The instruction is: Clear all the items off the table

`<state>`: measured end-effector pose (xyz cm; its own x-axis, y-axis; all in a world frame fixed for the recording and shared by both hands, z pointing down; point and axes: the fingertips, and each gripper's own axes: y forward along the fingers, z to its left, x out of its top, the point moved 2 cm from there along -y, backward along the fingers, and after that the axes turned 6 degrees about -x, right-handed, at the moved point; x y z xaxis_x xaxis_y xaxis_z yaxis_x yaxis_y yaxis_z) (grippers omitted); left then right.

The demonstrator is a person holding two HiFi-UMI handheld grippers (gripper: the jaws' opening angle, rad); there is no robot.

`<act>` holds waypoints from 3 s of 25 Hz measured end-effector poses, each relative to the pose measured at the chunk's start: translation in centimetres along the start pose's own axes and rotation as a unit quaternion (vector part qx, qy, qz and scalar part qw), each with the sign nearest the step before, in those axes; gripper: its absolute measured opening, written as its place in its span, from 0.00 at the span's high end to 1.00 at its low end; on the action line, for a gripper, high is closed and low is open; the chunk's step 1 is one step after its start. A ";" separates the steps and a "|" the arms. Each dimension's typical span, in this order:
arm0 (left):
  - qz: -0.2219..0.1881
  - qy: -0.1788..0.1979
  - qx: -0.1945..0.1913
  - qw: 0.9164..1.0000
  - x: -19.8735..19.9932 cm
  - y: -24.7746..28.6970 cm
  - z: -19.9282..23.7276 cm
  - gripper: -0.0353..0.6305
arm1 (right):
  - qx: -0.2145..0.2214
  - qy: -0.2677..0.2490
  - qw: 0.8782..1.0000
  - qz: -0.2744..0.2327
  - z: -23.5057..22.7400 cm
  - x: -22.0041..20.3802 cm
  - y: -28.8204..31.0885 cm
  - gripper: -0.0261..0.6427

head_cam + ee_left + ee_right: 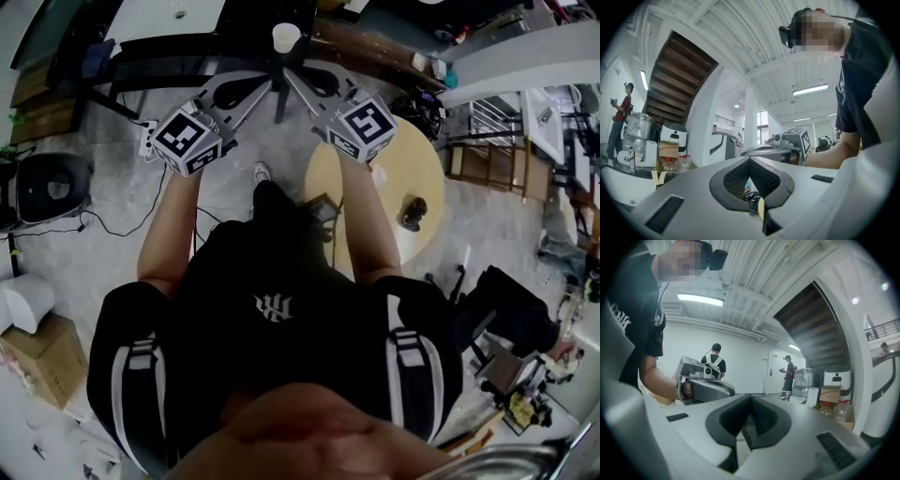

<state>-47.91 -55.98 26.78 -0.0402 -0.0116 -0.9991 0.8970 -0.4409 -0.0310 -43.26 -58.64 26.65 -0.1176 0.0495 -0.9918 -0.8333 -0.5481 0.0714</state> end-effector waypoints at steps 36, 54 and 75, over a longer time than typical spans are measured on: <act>0.009 0.002 -0.074 0.997 -0.9 7.4 -56.7 0.93 | -0.050 -0.002 0.998 -0.033 23.3 0.7 -56.5 0.96; 0.012 -0.038 -0.120 0.992 -2.1 -0.9 -65.9 0.93 | -0.100 0.063 0.993 0.014 35.4 -0.5 -63.0 0.96; 0.033 -0.102 -0.178 0.978 -5.7 -1.5 -74.1 0.93 | -0.083 0.072 0.994 -0.005 38.9 -1.8 -67.9 0.95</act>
<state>-16.38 11.22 30.40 -0.0309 -0.2247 -0.9739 0.9955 -0.0938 -0.0100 -7.52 11.00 27.70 -0.0211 -0.0580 -0.9981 -0.7320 -0.6791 0.0549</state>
